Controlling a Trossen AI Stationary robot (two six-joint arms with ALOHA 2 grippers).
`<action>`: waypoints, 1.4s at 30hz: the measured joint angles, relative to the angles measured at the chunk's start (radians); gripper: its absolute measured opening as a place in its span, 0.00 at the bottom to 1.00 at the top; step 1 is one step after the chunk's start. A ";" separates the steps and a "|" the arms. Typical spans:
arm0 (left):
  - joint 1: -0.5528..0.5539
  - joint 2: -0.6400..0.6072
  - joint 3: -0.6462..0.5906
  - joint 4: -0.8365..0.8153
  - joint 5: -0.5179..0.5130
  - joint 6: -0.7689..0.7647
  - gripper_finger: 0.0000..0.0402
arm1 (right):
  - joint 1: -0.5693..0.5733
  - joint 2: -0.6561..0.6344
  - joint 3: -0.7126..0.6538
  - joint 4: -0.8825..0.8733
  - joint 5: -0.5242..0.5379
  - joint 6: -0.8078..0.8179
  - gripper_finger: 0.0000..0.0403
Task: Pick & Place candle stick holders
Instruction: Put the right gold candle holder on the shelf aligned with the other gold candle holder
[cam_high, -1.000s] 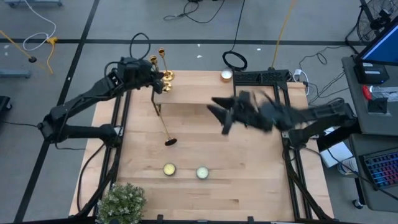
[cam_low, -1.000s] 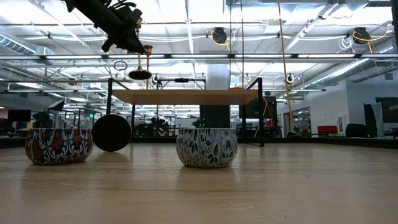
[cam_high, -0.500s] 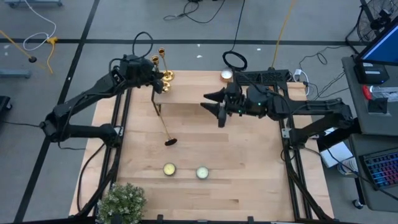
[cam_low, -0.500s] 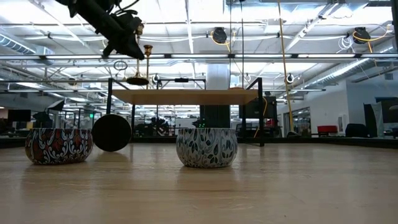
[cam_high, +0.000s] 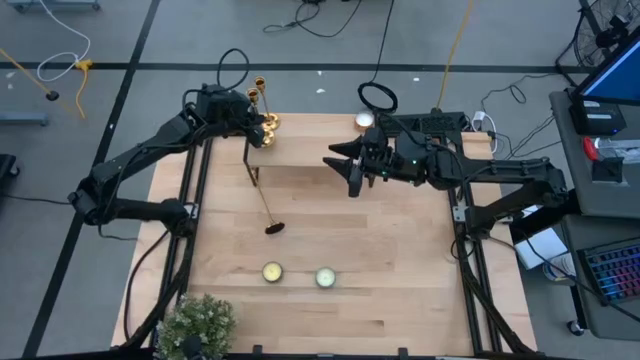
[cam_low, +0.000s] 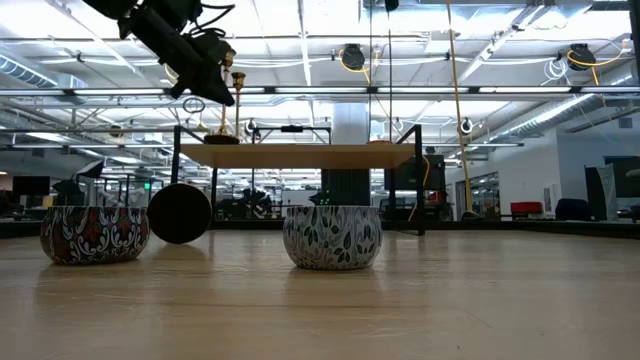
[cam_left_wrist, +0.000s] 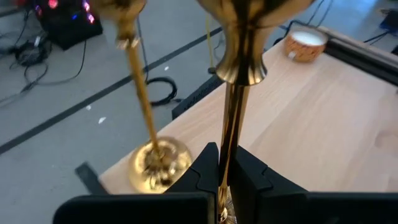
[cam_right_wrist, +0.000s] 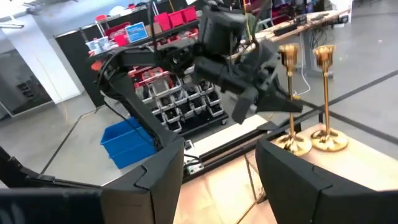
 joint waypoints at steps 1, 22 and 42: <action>0.000 0.000 0.000 0.011 0.004 0.005 0.04 | -0.003 0.000 -0.008 0.007 -0.002 0.007 0.49; -0.053 -0.027 -0.138 0.231 -0.083 -0.057 0.04 | -0.026 0.000 -0.058 0.093 -0.006 0.056 0.46; -0.079 -0.052 -0.097 0.164 -0.109 -0.018 0.04 | -0.029 0.000 -0.058 0.091 -0.006 0.058 0.44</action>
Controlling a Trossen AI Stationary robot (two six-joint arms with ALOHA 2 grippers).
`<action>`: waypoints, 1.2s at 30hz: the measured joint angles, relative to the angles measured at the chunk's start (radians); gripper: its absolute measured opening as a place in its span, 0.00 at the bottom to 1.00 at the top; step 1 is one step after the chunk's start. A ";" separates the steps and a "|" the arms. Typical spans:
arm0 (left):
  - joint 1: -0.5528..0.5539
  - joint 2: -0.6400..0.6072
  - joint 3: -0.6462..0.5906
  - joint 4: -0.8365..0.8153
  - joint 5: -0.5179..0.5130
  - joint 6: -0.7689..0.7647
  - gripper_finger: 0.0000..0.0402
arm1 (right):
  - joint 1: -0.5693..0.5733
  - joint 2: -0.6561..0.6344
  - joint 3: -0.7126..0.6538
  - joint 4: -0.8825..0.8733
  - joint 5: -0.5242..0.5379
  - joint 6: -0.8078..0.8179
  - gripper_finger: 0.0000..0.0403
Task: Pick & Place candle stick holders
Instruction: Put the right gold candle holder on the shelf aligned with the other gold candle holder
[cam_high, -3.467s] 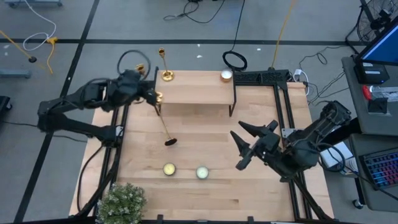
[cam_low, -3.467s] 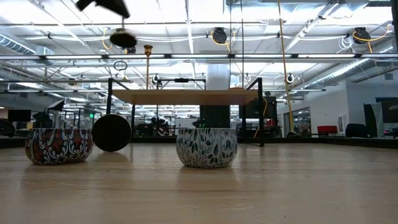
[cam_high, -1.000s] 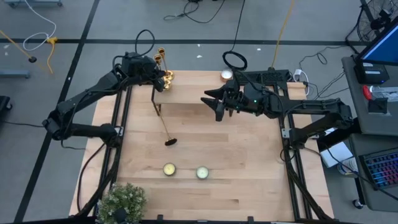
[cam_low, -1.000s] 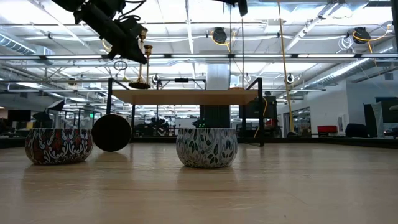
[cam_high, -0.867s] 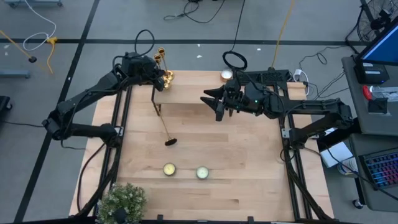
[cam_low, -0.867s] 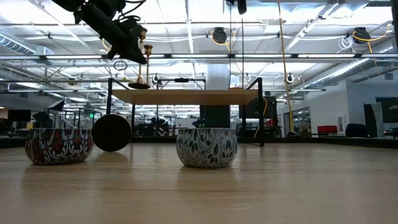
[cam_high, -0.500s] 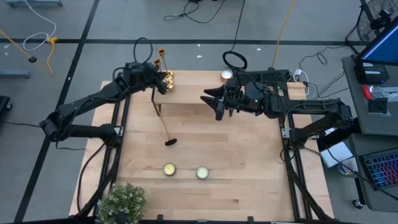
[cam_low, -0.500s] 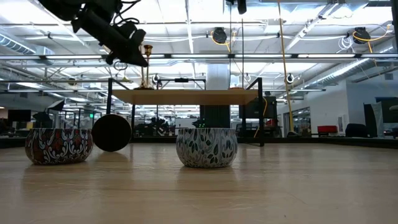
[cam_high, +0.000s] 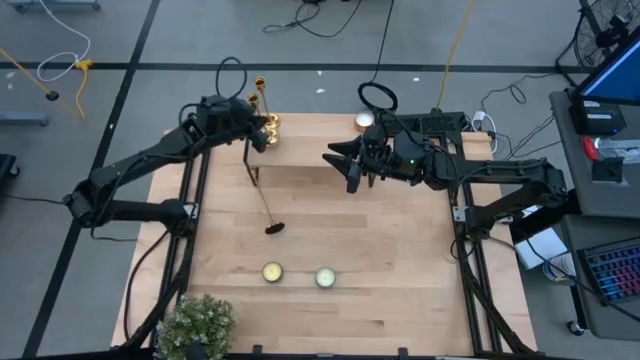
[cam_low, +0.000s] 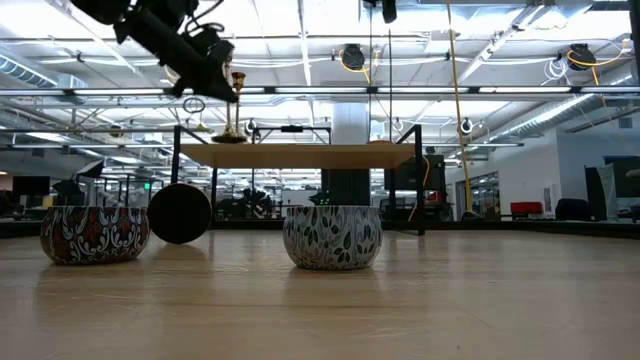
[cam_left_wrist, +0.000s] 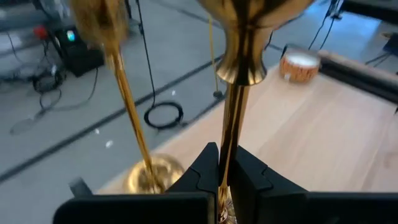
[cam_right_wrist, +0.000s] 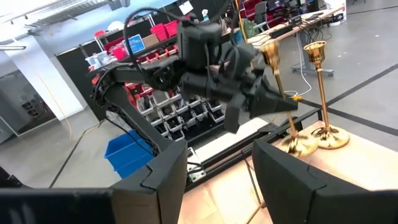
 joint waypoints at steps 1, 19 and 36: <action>0.000 0.000 0.016 -0.004 0.000 0.007 0.04 | 0.000 0.000 0.000 0.000 0.000 0.000 0.44; 0.028 0.035 0.080 -0.127 0.018 0.026 0.04 | -0.001 0.000 0.000 -0.004 0.000 -0.008 0.43; 0.027 0.081 0.080 -0.105 0.008 0.027 0.04 | 0.000 0.000 0.000 -0.006 0.000 -0.008 0.42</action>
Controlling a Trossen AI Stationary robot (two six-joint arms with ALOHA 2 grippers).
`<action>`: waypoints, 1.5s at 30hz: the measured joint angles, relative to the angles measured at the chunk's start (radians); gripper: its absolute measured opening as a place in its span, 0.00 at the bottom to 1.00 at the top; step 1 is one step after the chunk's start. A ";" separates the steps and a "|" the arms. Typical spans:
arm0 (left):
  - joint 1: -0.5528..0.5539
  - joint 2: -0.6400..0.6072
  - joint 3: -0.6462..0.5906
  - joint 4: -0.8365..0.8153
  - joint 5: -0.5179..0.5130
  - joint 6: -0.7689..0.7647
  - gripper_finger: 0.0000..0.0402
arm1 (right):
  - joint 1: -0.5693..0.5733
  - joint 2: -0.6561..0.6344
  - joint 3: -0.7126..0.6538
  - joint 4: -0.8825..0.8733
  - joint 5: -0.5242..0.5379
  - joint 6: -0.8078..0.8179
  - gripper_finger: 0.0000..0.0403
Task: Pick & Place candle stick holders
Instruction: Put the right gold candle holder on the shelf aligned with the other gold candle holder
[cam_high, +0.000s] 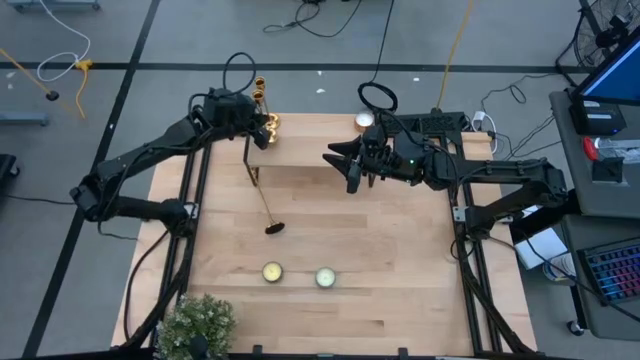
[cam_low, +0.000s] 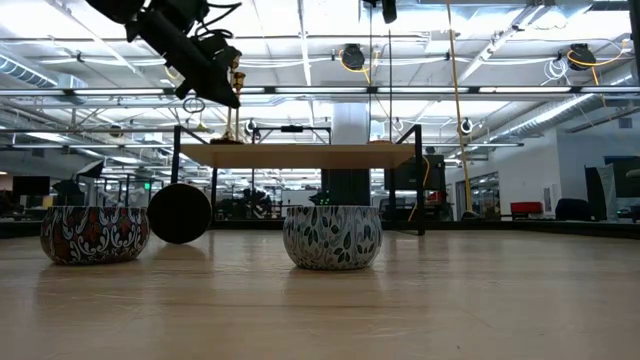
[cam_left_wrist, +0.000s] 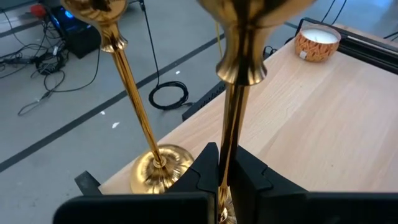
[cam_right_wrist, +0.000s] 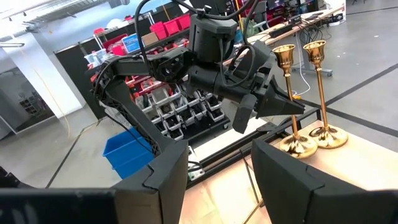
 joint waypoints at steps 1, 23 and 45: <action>0.000 0.000 0.000 -0.001 0.000 0.000 0.04 | 0.000 0.000 0.000 0.000 0.000 0.000 0.42; -0.001 0.000 -0.055 0.047 0.000 -0.032 0.04 | 0.000 0.000 0.000 0.000 0.000 0.003 0.42; 0.003 0.000 -0.055 0.035 0.000 -0.018 0.04 | 0.000 0.000 0.000 0.000 0.000 0.003 0.42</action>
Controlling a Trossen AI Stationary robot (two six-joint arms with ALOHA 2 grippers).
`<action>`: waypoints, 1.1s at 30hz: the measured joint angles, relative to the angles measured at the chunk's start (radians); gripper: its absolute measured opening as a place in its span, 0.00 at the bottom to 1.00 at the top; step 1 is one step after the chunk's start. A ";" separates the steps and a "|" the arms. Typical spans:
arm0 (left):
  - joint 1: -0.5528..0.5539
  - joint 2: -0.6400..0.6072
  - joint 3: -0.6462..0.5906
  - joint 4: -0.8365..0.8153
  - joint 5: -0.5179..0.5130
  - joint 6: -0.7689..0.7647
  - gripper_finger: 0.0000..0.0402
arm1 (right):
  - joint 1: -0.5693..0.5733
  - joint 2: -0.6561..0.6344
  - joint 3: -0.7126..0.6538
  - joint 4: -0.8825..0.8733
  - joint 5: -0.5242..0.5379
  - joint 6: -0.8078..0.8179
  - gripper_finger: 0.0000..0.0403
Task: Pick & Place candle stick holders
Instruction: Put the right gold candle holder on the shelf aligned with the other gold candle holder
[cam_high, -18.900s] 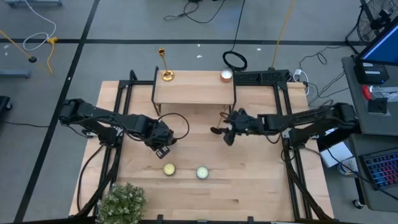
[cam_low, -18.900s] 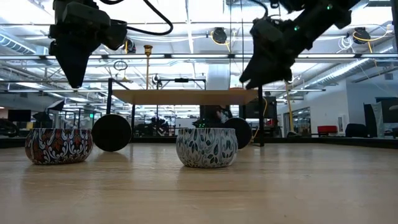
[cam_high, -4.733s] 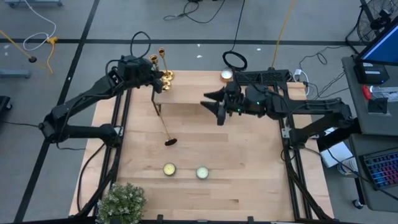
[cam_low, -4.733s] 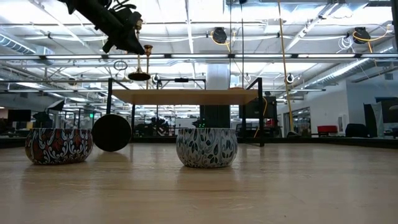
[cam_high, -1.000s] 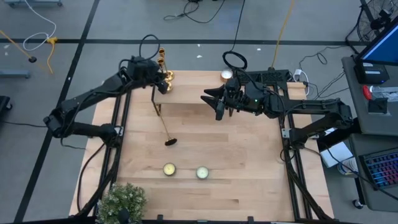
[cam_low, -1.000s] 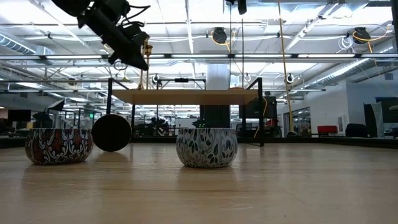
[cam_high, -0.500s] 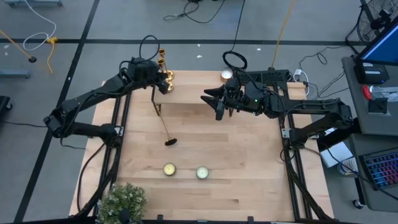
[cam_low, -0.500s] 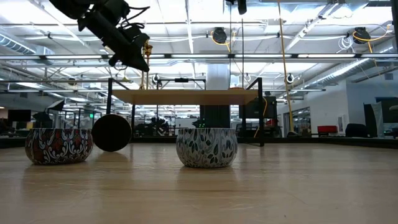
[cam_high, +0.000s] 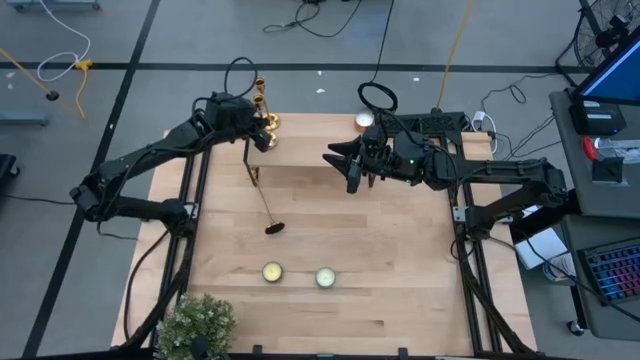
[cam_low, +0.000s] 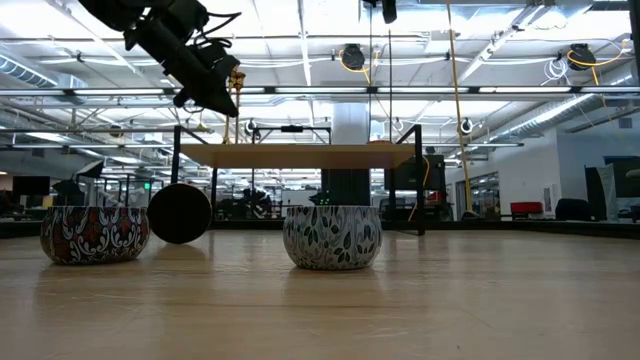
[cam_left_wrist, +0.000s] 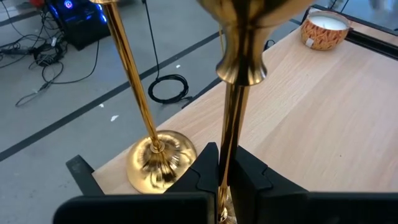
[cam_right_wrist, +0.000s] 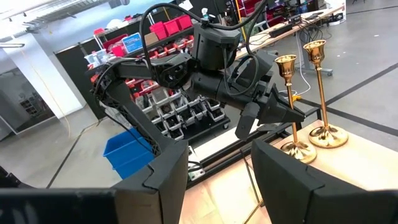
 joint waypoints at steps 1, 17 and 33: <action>0.000 0.000 0.000 0.000 0.000 0.000 0.04 | 0.000 0.000 0.000 0.000 0.000 0.000 0.42; 0.000 0.000 0.000 -0.001 0.000 -0.010 0.15 | 0.000 0.000 0.000 0.000 0.000 0.000 0.42; -0.004 0.000 0.000 -0.007 0.019 -0.010 0.09 | 0.000 0.000 0.000 0.000 0.000 0.000 0.42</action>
